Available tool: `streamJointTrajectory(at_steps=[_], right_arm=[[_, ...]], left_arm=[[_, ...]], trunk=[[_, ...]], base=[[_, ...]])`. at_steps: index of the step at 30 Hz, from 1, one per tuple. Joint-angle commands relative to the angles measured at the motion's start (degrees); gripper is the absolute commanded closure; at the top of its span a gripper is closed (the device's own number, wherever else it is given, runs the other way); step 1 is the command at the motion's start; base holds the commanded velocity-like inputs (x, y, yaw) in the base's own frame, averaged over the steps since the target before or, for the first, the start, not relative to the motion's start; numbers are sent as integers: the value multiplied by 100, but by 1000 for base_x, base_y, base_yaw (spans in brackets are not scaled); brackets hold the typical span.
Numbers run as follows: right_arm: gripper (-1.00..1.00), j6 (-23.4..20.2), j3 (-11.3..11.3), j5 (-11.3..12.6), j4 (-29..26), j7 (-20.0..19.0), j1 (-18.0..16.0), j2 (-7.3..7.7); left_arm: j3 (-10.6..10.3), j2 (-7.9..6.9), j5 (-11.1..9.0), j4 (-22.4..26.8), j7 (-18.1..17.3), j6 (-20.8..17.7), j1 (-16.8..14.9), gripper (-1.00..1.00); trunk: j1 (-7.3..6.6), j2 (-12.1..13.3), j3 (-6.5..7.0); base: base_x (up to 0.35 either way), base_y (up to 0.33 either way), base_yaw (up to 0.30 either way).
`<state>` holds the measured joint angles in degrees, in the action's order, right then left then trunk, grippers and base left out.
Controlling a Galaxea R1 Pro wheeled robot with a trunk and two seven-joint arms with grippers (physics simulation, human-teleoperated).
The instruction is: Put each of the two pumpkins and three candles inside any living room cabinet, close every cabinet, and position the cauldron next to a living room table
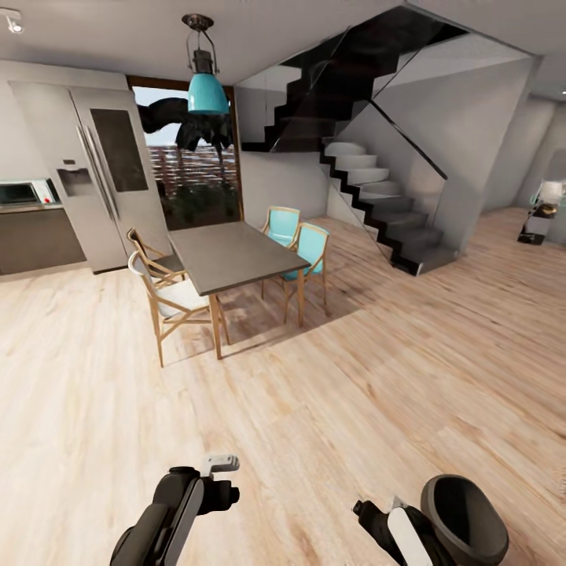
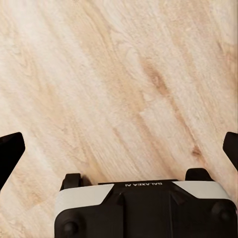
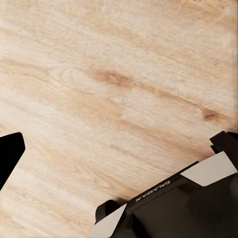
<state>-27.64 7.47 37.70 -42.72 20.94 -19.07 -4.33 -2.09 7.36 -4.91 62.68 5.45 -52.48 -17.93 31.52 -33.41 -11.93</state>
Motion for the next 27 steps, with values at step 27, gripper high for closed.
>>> streamJointTrajectory(at_steps=[27], right_arm=[[-100, -31, 309, 9, 0, -12, 0, 47]], left_arm=[[7, -6, -1, -1, 4, 27, 2, -100]], trunk=[[-574, 1049, 526]], base=[[0, 0, -242]])
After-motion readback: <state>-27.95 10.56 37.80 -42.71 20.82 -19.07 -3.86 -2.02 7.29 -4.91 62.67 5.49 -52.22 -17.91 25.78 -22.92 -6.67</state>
